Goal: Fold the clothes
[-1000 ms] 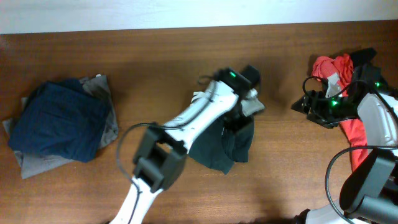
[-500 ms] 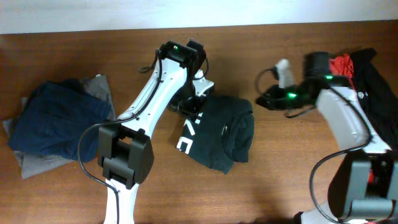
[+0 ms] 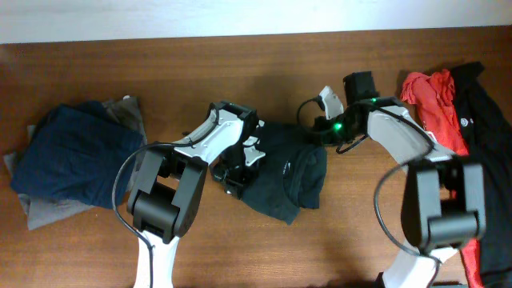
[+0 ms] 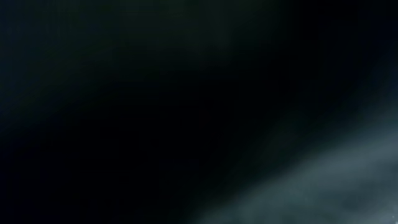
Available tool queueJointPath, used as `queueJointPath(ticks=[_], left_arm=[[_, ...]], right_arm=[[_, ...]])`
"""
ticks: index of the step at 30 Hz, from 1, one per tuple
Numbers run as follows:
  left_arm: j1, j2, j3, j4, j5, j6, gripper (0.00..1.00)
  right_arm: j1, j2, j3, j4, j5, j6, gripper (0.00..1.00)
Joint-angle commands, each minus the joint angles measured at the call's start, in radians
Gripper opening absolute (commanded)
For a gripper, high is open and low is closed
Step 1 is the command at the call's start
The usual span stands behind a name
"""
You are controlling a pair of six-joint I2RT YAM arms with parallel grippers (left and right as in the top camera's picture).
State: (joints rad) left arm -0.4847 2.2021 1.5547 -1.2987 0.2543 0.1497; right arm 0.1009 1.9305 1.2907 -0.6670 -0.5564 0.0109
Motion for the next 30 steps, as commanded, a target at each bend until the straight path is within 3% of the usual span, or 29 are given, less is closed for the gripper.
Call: queueJointPath(ticks=[1,6,12,13,17,20,24,30], left_arm=[[0.024,-0.001,-0.017,-0.028,-0.027,0.011,0.01],[0.083,-0.06,-0.017,-0.068,-0.044,-0.007,0.01],[0.192,-0.254,-0.005,-0.021,-0.041,-0.007,0.01],[0.207,-0.287,-0.005,0.003,-0.039,-0.007,0.06],[0.257,-0.385,-0.005,0.175,0.067,-0.007,0.6],[0.264,-0.375,-0.005,0.27,0.154,-0.007,0.86],[0.262,-0.304,-0.005,0.299,0.212,-0.006,0.99],[0.263,-0.122,-0.005,0.327,0.391,0.005,0.99]], right_arm=[[0.008,0.064,0.01,0.002,0.02,0.005,0.04],[0.008,0.067,0.011,-0.014,0.131,0.029,0.04],[0.003,0.06,0.011,-0.051,0.172,0.035,0.04],[0.004,0.06,0.011,-0.053,0.171,0.035,0.04],[0.005,0.06,0.011,-0.059,0.164,0.035,0.06],[0.004,0.06,0.011,-0.059,0.155,0.035,0.12],[0.003,0.06,0.011,-0.063,0.121,0.035,0.16],[0.003,0.06,0.011,-0.078,0.119,0.035,0.15]])
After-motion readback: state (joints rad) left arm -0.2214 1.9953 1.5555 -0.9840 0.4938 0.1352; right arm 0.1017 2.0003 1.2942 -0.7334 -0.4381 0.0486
